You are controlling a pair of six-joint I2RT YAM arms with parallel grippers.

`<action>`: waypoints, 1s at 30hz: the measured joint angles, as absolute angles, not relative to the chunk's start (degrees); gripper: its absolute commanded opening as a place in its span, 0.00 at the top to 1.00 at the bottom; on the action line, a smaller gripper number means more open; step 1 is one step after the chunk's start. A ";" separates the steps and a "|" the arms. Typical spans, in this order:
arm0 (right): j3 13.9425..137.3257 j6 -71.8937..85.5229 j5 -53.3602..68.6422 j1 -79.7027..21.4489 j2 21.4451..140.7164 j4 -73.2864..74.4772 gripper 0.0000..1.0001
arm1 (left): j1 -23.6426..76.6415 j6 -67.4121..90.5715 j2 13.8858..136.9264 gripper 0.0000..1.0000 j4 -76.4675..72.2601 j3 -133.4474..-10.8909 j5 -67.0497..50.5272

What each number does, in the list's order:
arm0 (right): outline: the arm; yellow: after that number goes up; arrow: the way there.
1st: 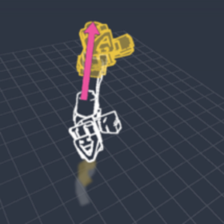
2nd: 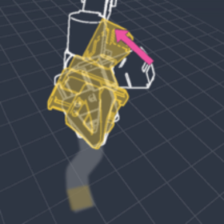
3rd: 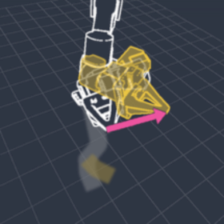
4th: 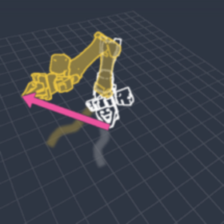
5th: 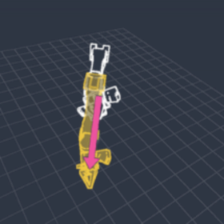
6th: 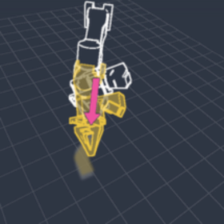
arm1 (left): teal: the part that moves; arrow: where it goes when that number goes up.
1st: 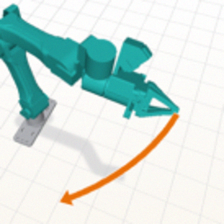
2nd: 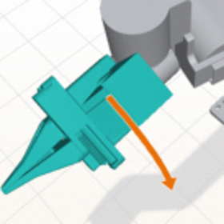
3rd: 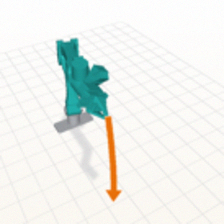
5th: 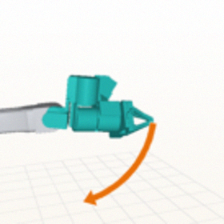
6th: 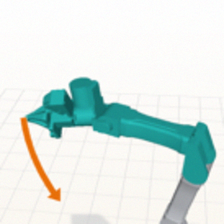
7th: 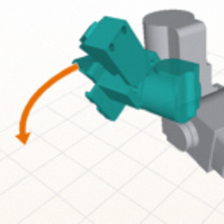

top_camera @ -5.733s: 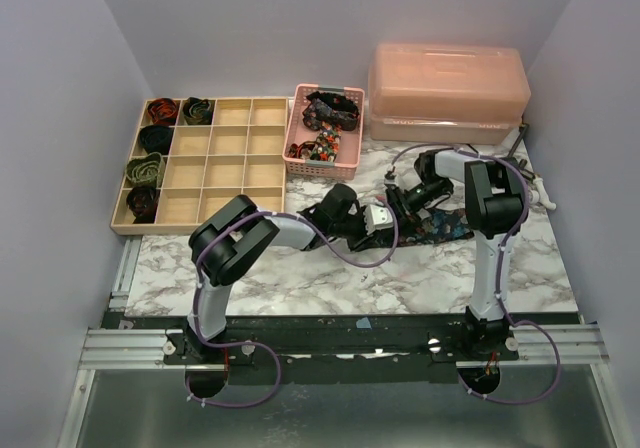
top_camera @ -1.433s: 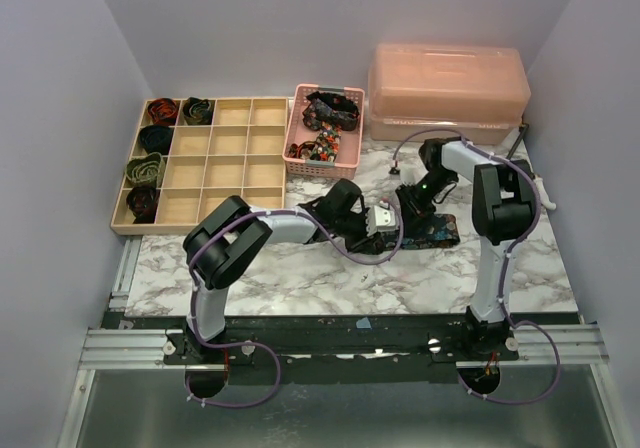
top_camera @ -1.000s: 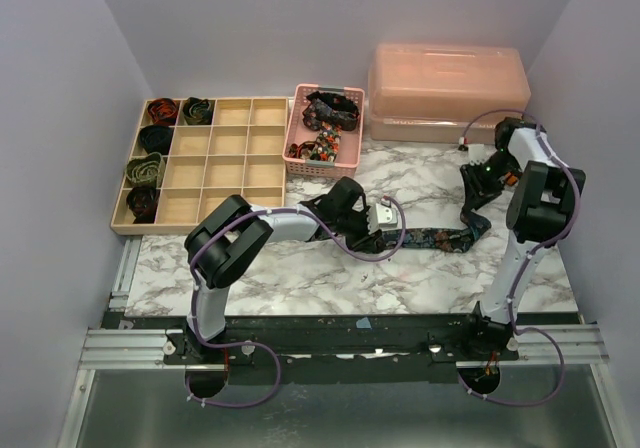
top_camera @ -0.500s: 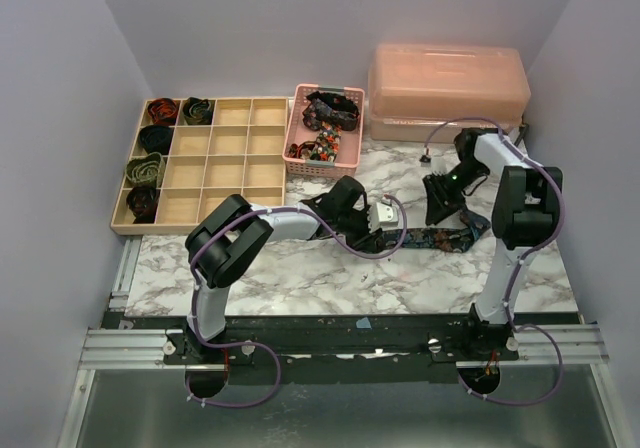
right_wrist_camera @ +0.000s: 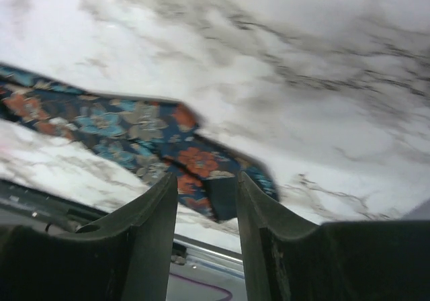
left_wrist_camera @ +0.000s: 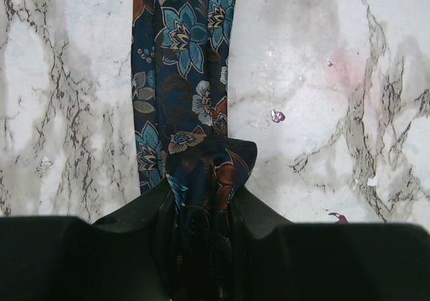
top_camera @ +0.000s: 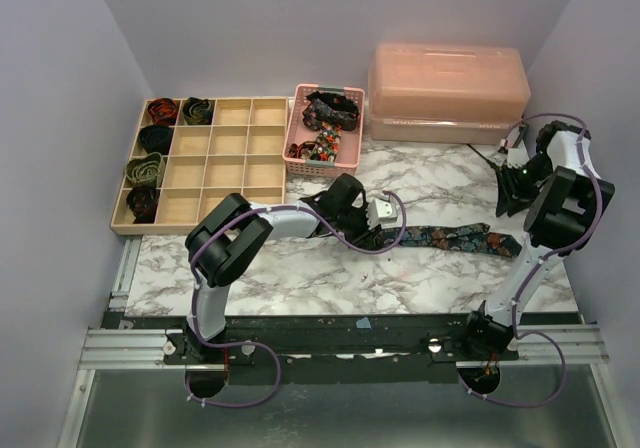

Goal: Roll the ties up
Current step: Roll the tie at the center of the board.

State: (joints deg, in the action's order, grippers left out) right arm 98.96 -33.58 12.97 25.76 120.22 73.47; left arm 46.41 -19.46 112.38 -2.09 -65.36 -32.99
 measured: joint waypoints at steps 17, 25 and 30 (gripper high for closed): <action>80.34 -34.17 12.80 21.43 117.82 70.54 0.59 | 46.24 -18.41 112.55 0.76 -1.37 -65.89 -32.99; 98.52 -35.16 19.70 21.34 126.67 73.21 0.52 | 46.22 -18.15 112.57 0.76 -0.91 -65.89 -32.95; 99.72 -35.73 22.94 21.76 126.65 73.56 0.45 | 46.19 -18.11 112.62 0.75 -0.91 -65.91 -32.93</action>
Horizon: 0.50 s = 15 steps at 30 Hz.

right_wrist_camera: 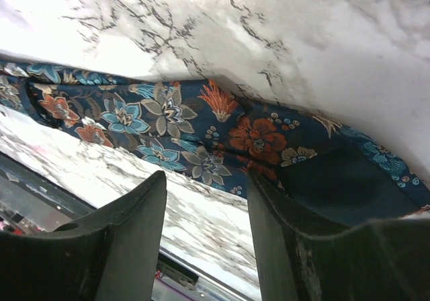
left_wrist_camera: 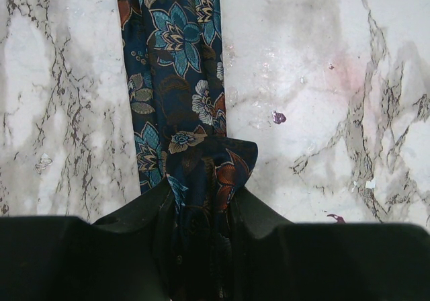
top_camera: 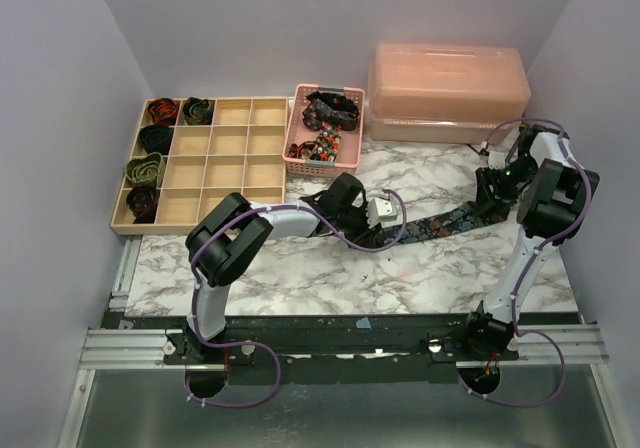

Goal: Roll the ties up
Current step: Roll the tie at the center of the board.

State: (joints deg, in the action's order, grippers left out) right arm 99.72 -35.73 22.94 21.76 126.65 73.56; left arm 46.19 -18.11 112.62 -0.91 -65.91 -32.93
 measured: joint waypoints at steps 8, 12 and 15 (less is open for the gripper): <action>101.27 -30.81 24.95 20.60 127.24 70.54 0.42 | 46.19 -18.00 112.64 0.75 -0.73 -66.00 -32.93; 101.62 -28.38 24.62 19.90 128.38 68.99 0.55 | 46.19 -18.02 112.64 0.74 -0.71 -66.00 -32.93; 101.84 -27.57 24.36 19.75 128.90 68.31 0.83 | 46.19 -18.00 112.64 0.74 -0.64 -66.06 -32.91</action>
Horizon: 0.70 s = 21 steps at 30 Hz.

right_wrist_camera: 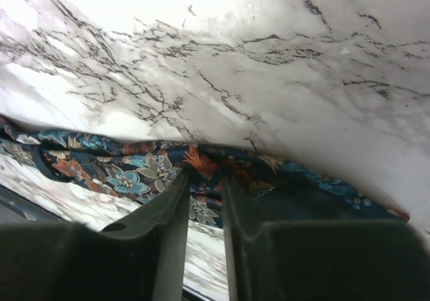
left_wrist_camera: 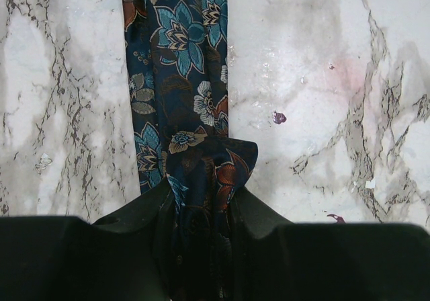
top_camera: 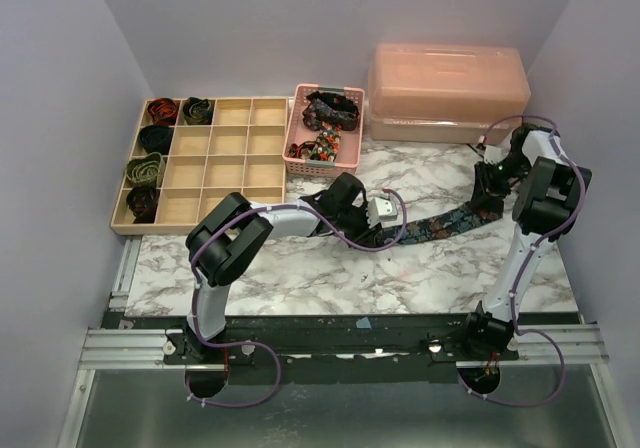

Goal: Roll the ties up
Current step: Roll the tie at the center of the board.

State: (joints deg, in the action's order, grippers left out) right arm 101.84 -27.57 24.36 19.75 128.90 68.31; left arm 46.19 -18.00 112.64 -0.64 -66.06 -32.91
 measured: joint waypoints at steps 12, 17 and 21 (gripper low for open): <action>100.29 -28.21 19.81 19.84 127.15 68.29 0.99 | 46.13 -18.00 112.75 0.74 -0.32 -66.26 -32.80; 100.18 -28.82 18.50 20.78 124.20 69.32 0.98 | 46.13 -18.00 112.75 0.74 -0.32 -66.26 -32.77; 98.91 -29.04 18.39 21.02 122.96 69.63 0.99 | 46.09 -18.02 112.75 0.74 -0.32 -66.26 -32.77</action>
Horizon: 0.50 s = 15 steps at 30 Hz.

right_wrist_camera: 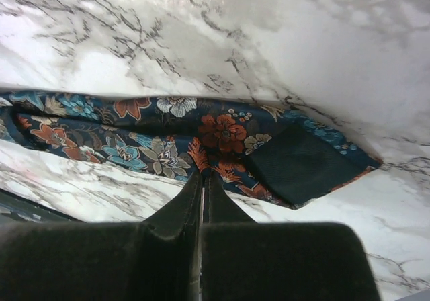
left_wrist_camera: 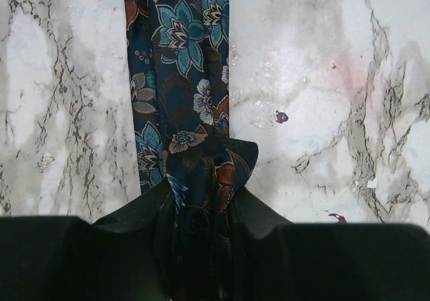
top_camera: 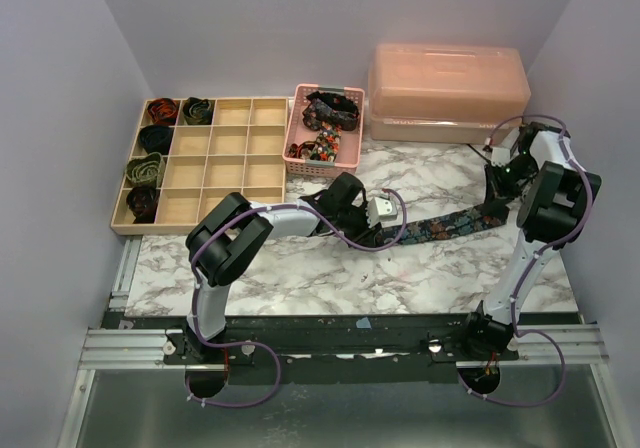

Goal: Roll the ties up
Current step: Roll the tie at the center of the board.

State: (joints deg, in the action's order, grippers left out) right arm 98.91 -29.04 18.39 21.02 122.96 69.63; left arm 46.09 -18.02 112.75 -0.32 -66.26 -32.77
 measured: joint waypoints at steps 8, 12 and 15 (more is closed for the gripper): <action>91.77 -29.28 13.67 21.04 123.13 66.43 0.72 | 45.32 -18.22 112.75 0.74 -0.32 -66.26 -32.77; 91.00 -29.10 13.15 21.12 122.78 65.95 0.70 | 45.21 -18.39 112.73 0.75 -0.30 -66.24 -32.77; 88.79 -29.21 12.53 21.50 121.27 65.21 0.64 | 45.21 -18.87 112.51 0.75 -0.56 -65.87 -32.77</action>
